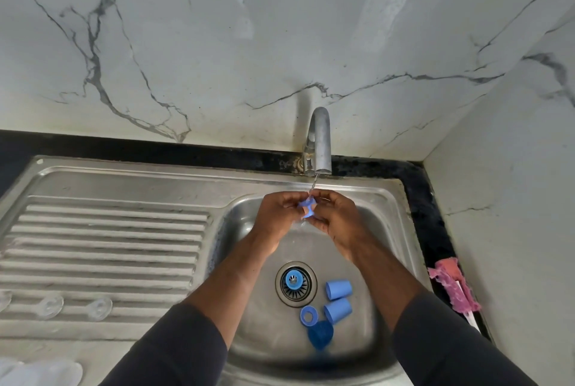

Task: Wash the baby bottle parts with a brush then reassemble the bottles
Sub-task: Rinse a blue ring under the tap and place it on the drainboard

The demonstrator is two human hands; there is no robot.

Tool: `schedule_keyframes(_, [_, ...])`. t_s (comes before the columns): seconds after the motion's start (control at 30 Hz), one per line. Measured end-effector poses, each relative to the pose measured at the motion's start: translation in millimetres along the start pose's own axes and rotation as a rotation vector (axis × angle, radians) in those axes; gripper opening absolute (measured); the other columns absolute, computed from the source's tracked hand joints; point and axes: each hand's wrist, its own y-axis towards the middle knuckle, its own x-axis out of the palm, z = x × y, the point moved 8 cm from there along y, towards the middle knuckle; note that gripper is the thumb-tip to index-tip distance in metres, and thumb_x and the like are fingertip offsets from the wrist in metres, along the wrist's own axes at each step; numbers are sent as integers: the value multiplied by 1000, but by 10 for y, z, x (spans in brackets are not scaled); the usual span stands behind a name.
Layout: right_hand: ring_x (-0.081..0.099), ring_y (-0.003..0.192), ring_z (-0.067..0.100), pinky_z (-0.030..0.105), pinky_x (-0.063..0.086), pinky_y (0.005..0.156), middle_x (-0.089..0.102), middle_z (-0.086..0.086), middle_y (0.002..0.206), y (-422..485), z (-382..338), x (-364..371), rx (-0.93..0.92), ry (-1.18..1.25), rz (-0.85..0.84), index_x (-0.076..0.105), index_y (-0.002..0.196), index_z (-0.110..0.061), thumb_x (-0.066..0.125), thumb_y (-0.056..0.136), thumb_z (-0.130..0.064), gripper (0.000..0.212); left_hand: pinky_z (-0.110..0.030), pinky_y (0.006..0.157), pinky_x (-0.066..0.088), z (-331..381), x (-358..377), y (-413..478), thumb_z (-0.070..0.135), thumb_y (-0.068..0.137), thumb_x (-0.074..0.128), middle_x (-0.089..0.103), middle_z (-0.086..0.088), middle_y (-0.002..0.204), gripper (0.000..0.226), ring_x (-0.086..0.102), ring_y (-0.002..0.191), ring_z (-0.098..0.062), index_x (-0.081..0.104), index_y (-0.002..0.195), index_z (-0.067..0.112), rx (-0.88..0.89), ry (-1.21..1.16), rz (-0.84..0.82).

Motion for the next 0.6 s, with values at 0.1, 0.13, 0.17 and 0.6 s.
schedule_keyframes(0.1, [72,103,24,30,59,83,74,14,112,-10,60,5,57,16,-22,69,113,-8,56,100,-5,19,-36,89,60,32,59,14,-9,70,83,77,0,100,53,74,95,-17,68,111,21,72,136,-42])
schedule_keyframes(0.13, [71,104,24,31,59,85,74,14,113,-11,72,15,66,10,-42,70,114,-9,57,99,-1,21,-39,92,59,27,54,17,-7,69,84,77,2,102,58,74,97,-17,66,113,26,84,174,-43])
schedule_keyframes(0.17, [70,106,26,34,58,89,74,13,114,-18,82,31,73,22,-65,70,113,-9,58,97,3,24,-42,95,58,30,40,14,-2,68,85,77,3,103,59,74,98,-17,65,112,31,99,194,-36])
schedule_keyframes(0.6, [72,97,27,44,61,87,74,7,103,46,12,-43,-81,-241,57,66,109,-19,85,77,-8,39,-38,81,61,-173,-42,-69,-3,92,62,74,-19,104,31,75,90,-30,66,119,13,-81,-27,-45])
